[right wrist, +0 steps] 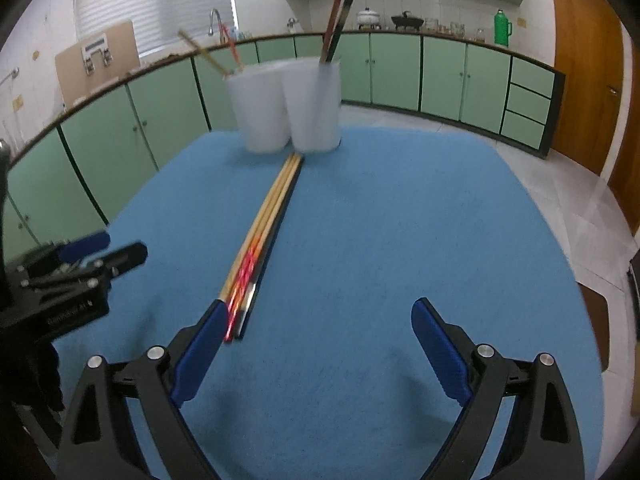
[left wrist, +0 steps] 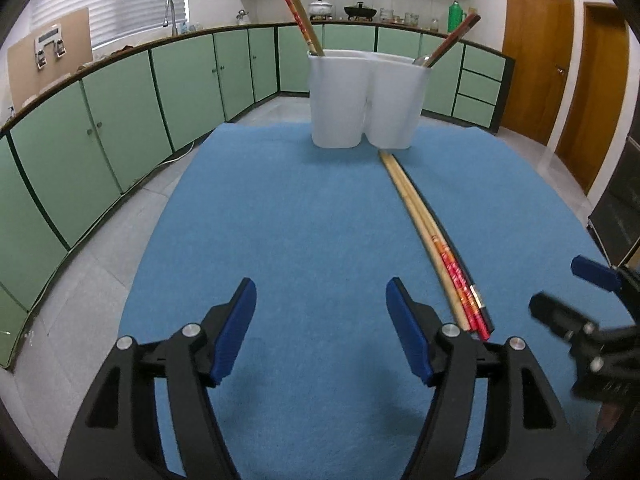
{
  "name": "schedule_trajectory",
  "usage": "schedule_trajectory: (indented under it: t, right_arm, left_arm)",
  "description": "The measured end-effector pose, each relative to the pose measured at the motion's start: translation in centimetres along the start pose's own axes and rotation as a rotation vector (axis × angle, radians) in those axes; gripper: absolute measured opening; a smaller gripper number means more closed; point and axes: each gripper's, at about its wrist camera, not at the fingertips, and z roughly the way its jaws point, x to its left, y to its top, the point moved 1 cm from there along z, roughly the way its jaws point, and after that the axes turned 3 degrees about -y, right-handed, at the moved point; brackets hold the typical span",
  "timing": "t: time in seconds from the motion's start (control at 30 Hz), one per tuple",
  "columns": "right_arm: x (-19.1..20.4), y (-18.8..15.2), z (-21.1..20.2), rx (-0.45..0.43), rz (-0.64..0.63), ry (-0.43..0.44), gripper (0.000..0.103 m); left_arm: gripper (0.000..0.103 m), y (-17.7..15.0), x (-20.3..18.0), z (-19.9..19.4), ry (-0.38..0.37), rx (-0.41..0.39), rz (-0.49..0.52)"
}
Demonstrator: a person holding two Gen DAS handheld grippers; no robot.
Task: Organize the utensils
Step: 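Move both tools back over the remaining chopsticks on the mat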
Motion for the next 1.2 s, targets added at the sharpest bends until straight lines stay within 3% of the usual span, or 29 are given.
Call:
schedule_trajectory:
  t: [0.53,0.77,0.83,0.93,1.07,1.13,1.2]
  right_arm:
    - [1.5,-0.9,2.1,0.097,-0.060,-0.032,0.089]
    - [-0.1,-0.8,1.9,0.108,0.000,-0.104,0.085]
    - [-0.4,-0.8,1.4,0.093,0.014,-0.076,0.084]
    - [0.2,-0.9,0.7,0.079,0.003,-0.010,0.075]
    - [1.1,-1.0,1.1,0.094,-0.028,0.017,0.055]
    - [1.3,-0.8,1.3,0.090,-0.025,0.027,0.043]
    - [1.4,-0.4,1.6,0.095,-0.027,0.044,0.024]
  left_arm:
    - [0.070,-0.6,-0.8,0.4,-0.006,0.017,0.011]
    - [0.071,-0.8,-0.6,0.4,-0.008,0.021,0.000]
    - [0.071,-0.8,-0.5,0.4,-0.009,0.019,-0.003]
    - [0.071,-0.9,-0.6,0.5,-0.009,0.022,-0.003]
    - [0.071,-0.8,-0.8,0.4,-0.011,0.020,0.003]
    - [0.071,-0.9,-1.0,0.4,-0.015,0.021,0.006]
    - [0.071,-0.9,-1.3,0.5,-0.017,0.027,0.012]
